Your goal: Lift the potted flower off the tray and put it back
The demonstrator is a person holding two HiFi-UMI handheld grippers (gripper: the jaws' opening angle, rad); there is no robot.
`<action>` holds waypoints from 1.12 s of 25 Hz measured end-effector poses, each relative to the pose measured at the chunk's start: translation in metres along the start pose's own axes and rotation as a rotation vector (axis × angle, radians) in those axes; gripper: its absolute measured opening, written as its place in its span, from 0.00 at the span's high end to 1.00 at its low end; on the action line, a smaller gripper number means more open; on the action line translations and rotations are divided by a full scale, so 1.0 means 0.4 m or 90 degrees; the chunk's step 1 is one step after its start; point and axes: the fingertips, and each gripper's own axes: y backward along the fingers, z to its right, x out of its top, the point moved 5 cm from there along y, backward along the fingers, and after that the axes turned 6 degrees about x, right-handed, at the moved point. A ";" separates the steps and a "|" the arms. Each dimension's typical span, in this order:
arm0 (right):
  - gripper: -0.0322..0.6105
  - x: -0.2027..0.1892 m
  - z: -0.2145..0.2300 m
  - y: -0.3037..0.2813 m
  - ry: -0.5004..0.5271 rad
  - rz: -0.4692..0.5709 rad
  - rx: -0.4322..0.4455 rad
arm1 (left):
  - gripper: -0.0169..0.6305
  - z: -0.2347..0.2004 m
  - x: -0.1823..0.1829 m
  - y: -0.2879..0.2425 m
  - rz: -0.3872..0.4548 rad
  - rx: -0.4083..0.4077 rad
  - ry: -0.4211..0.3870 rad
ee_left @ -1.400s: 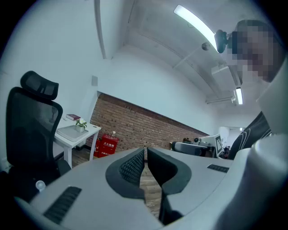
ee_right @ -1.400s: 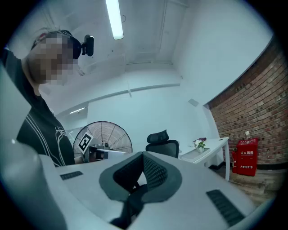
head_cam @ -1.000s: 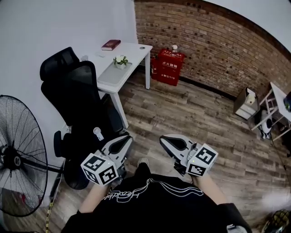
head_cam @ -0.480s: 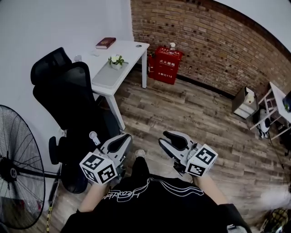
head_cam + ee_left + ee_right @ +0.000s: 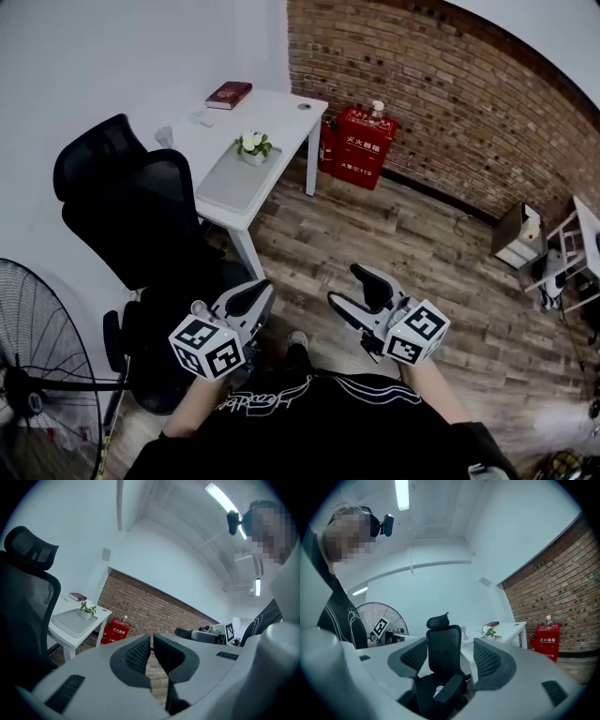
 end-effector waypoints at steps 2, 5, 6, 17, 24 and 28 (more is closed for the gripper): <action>0.46 0.016 0.059 -0.060 -0.002 -0.012 0.001 | 0.90 -0.056 0.036 -0.051 -0.004 0.001 0.005; 0.44 0.035 0.143 -0.153 -0.006 -0.027 0.005 | 0.90 -0.145 0.086 -0.119 -0.006 0.006 0.015; 0.44 0.041 0.171 -0.184 -0.008 -0.031 0.006 | 0.90 -0.174 0.102 -0.141 -0.006 0.008 0.018; 0.35 0.052 0.378 -0.451 -0.031 -0.071 0.022 | 0.90 -0.417 0.190 -0.264 -0.014 0.054 0.044; 0.31 0.033 0.452 -0.554 0.006 -0.116 0.036 | 0.90 -0.493 0.197 -0.271 -0.008 0.104 0.055; 0.28 0.015 0.520 -0.628 0.021 -0.143 0.056 | 0.90 -0.537 0.197 -0.285 0.005 0.140 0.064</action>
